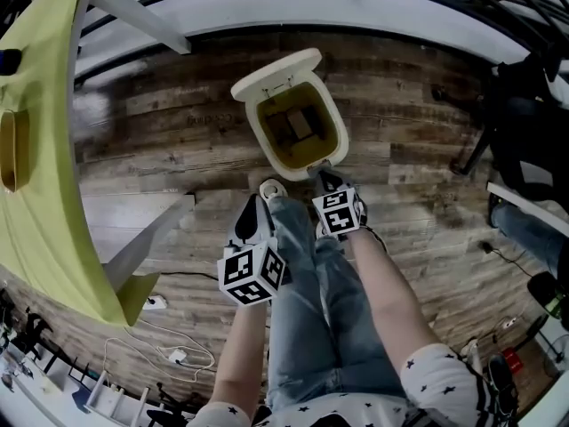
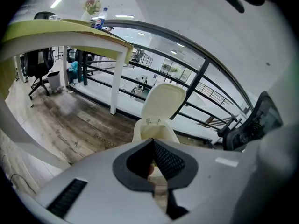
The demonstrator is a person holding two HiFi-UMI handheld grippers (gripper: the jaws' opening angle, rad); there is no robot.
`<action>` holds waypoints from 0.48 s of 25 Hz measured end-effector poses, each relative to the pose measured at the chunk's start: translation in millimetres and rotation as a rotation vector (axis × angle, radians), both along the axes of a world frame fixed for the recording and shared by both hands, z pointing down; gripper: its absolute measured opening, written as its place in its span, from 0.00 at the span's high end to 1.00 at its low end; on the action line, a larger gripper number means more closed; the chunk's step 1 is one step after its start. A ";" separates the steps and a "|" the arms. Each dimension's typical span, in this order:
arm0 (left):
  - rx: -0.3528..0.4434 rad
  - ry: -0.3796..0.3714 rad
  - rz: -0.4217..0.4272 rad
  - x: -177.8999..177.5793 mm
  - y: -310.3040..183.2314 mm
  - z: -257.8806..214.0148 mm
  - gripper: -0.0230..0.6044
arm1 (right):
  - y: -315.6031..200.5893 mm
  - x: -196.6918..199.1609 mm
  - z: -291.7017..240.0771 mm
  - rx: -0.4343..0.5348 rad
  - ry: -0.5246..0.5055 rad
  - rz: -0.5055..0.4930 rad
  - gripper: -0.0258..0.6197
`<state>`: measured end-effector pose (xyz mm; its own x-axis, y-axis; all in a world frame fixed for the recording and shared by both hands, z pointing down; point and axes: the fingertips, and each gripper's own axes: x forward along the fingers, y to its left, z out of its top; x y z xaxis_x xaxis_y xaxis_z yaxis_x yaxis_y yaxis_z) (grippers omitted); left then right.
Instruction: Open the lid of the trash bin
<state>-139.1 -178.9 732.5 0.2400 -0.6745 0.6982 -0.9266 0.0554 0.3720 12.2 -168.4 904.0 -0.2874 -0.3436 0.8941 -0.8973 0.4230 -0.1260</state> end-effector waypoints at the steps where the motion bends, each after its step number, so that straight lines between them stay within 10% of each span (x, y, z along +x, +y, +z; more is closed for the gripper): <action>1: 0.000 0.001 -0.002 -0.3 0.1 -0.3 0.94 | -0.2 0.1 0.0 0.000 0.003 -0.001 0.97; 12: 0.005 0.002 0.001 0.7 2.5 -6.9 0.94 | 0.2 -1.5 -4.0 0.008 0.019 -0.030 0.97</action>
